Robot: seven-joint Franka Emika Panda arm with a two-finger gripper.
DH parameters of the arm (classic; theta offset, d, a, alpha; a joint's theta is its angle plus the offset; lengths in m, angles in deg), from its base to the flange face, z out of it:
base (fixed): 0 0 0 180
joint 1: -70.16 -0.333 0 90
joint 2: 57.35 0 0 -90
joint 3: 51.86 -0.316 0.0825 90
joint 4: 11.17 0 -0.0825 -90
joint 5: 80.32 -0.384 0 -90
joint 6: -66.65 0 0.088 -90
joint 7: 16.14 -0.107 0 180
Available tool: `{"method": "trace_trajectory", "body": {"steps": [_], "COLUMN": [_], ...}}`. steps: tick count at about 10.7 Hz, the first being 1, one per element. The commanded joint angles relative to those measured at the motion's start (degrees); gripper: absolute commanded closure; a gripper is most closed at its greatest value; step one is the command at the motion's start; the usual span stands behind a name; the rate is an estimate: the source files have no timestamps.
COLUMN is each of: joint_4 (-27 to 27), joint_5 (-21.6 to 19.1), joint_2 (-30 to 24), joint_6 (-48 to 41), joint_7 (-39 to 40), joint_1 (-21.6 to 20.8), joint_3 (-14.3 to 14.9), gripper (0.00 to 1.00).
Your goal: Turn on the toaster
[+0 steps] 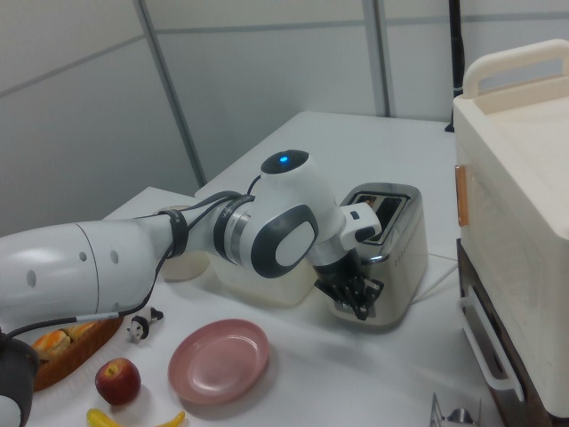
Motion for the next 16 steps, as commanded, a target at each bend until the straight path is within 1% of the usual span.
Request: {"method": "trace_trajectory", "body": {"steps": [1,6,9,12,14,16], "joint_4": [1.8,1.6,0.7,-0.1,-0.1,-0.2], "joint_5": [1.0,1.0,0.6,0.4,0.2,0.0], "joint_2": [1.2,3.6,3.2,-0.7,-4.5,-8.1], "joint_6": [2.8,5.3,5.0,3.5,-0.7,-5.3], "joint_7": [0.3,0.1,0.0,-0.1,-0.1,-0.2], "joint_1": [0.1,-0.3,-0.3,-0.7,-0.8,-2.8], "joint_3": [0.3,0.3,0.3,0.0,-0.5,-0.5], "gripper": [1.00,1.00,1.00,1.00,1.00,1.00]}}
